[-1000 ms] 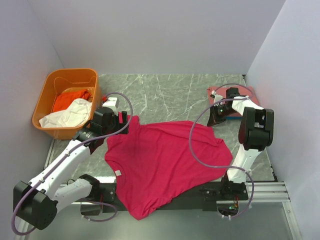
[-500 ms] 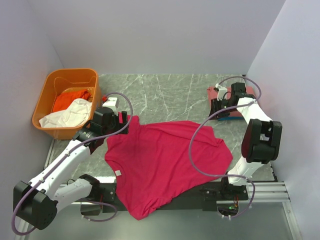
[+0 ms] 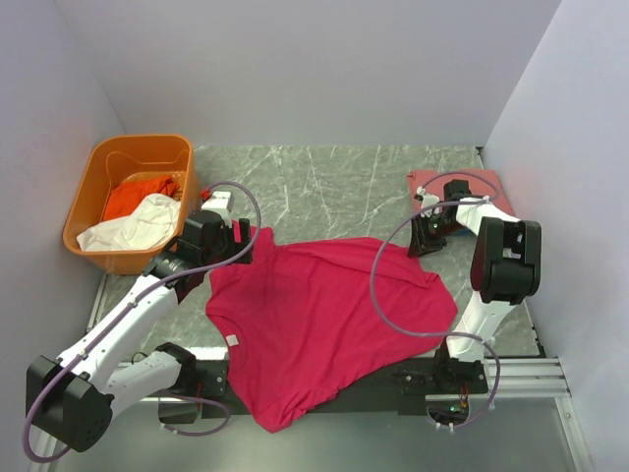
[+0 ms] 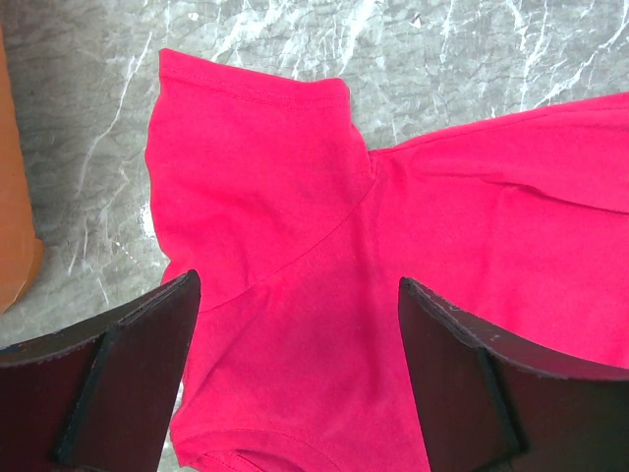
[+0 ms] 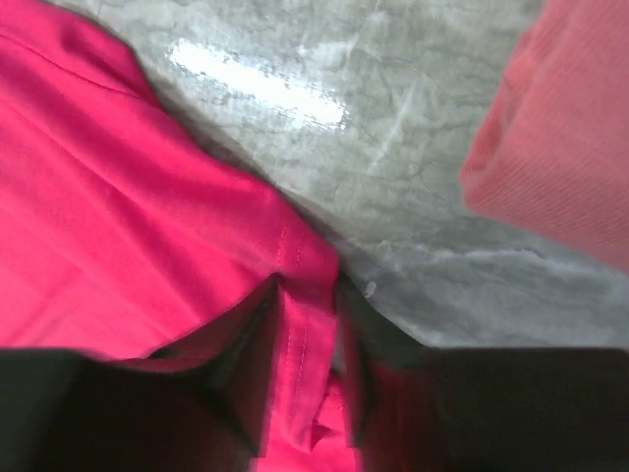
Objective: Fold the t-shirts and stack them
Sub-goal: Flatten the tshirt out
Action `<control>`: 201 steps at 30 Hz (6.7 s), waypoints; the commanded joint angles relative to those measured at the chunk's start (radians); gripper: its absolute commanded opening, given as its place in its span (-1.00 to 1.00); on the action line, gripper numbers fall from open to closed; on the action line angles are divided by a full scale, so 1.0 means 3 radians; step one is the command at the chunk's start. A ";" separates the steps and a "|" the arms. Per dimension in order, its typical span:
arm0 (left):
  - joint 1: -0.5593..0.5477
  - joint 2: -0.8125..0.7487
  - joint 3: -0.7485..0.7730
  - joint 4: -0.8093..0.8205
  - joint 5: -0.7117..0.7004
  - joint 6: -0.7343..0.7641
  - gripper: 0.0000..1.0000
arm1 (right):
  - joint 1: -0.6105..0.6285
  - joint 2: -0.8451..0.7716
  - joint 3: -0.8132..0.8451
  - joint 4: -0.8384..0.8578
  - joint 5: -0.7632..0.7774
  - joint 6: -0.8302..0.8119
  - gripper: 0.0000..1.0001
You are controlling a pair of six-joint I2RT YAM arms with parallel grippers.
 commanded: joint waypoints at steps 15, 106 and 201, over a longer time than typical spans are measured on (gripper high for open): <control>0.0015 0.0034 0.0019 0.0103 0.0041 0.0068 0.73 | 0.0234 -0.1279 -0.0609 -0.0063 -0.0440 -0.1094 -1.00; 0.0643 0.2348 0.1699 -0.0014 0.0063 0.0129 -0.13 | 0.0254 -0.0666 0.0249 0.0303 -0.0205 -0.0272 -1.00; 0.1318 -0.0942 0.2355 0.1045 0.0891 -0.0218 -0.99 | 0.0372 -0.3053 0.2390 -0.0642 0.0373 0.0034 -1.00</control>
